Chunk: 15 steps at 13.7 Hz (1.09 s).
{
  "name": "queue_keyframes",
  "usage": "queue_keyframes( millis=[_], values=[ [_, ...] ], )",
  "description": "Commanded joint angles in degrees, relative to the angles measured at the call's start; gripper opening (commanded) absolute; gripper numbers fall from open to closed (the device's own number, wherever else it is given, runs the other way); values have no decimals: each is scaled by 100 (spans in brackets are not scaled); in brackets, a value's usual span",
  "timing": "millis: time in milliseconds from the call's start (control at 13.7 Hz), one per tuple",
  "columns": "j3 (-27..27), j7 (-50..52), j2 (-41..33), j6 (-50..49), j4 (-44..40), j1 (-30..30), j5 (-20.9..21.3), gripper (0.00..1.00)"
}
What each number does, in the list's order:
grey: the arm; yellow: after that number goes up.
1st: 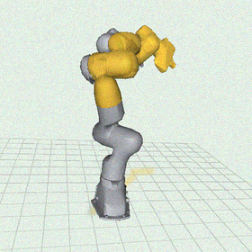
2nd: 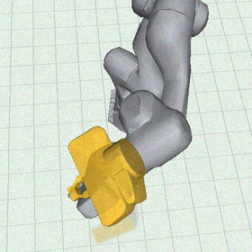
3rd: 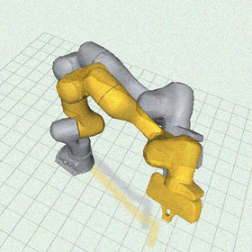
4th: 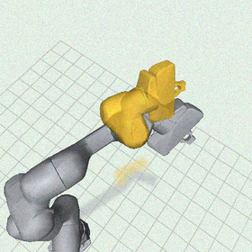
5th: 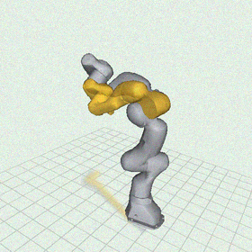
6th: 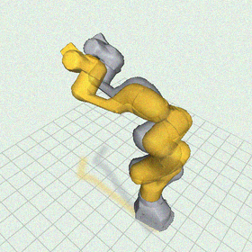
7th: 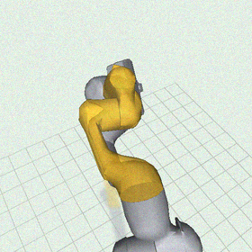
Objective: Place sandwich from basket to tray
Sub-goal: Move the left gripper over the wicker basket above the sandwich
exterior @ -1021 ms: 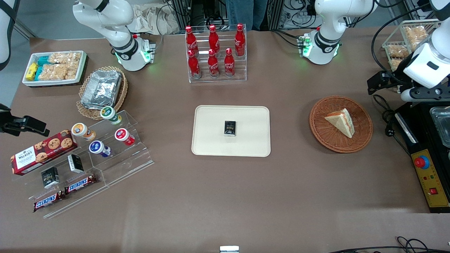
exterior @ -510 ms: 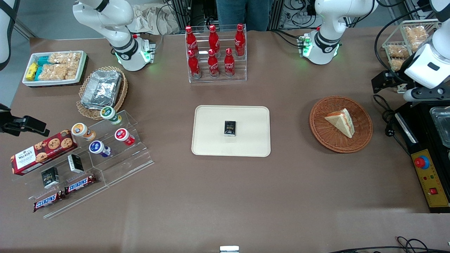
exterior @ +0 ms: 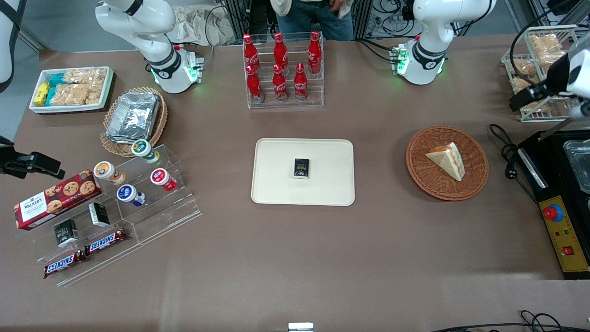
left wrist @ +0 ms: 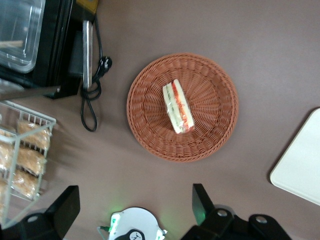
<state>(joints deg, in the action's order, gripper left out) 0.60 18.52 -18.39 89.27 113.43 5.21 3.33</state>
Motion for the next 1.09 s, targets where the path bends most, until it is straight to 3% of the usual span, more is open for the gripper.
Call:
queue_keyframes(
  millis=[0, 510, 1021],
  values=[
    [1, 301, -1069, 547, 1321, 296, -201, 100],
    [-8, 529, -1044, 1029, 1725, 297, -263, 100],
    [264, 1117, -588, 2953, 3078, 226, -263, 100]
  ],
)
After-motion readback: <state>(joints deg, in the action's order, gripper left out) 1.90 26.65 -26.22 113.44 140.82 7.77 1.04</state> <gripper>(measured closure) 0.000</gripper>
